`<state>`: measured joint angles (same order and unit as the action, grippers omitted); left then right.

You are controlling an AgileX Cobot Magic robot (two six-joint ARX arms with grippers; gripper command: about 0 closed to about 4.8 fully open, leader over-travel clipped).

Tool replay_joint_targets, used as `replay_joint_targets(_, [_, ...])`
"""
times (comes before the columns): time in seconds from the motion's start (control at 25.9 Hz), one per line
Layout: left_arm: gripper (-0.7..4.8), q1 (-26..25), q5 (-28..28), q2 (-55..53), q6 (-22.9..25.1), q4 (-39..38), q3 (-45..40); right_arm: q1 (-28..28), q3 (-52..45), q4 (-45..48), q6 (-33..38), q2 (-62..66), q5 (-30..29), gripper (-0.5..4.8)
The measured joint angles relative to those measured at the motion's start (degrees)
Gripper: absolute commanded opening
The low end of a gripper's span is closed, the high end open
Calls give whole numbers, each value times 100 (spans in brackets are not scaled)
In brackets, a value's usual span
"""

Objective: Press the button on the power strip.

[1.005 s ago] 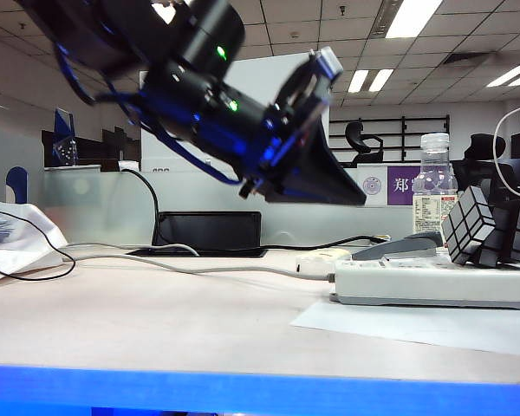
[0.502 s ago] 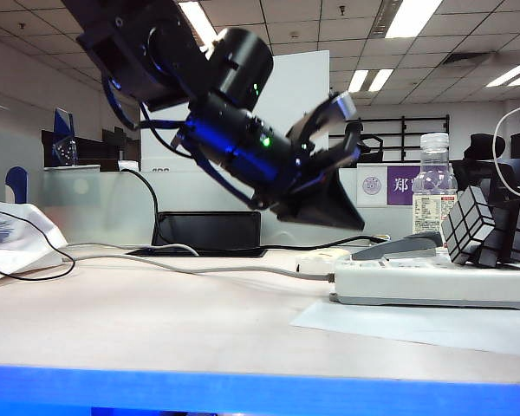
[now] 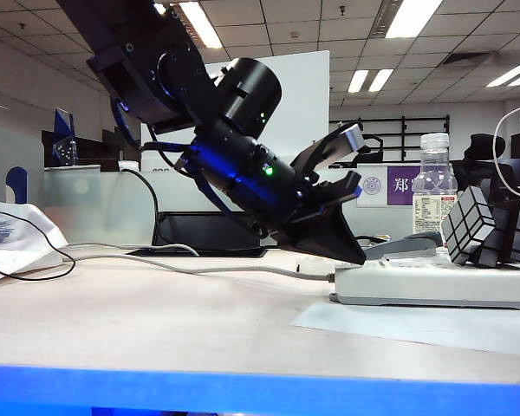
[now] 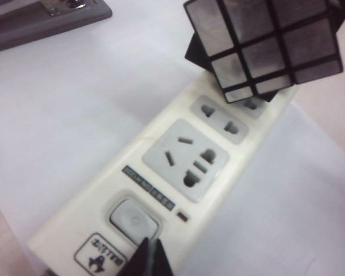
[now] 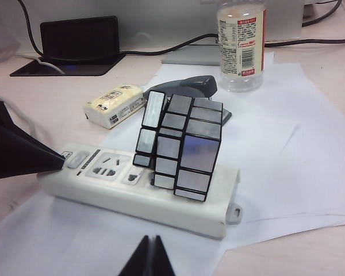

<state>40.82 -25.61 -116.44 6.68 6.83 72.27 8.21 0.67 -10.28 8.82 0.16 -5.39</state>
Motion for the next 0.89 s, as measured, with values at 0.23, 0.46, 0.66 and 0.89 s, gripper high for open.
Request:
replay_joint_targets(0.23, [-5, 0, 13, -20, 0, 155, 0, 0, 0, 0, 0, 0, 2, 0])
replay_joint_targets(0.46, [-5, 74, 26, -44, 0, 402, 44, 0, 0, 0, 0, 0, 0, 0])
replay_joint_targets(0.66, [-5, 116, 190, -101, 4, 457, 44, 0, 0, 0, 0, 0, 0, 0])
replay_joint_targets(0.89, [-5, 120, 358, -195, 4, 448, 44, 0, 0, -2, 0, 0, 2, 0])
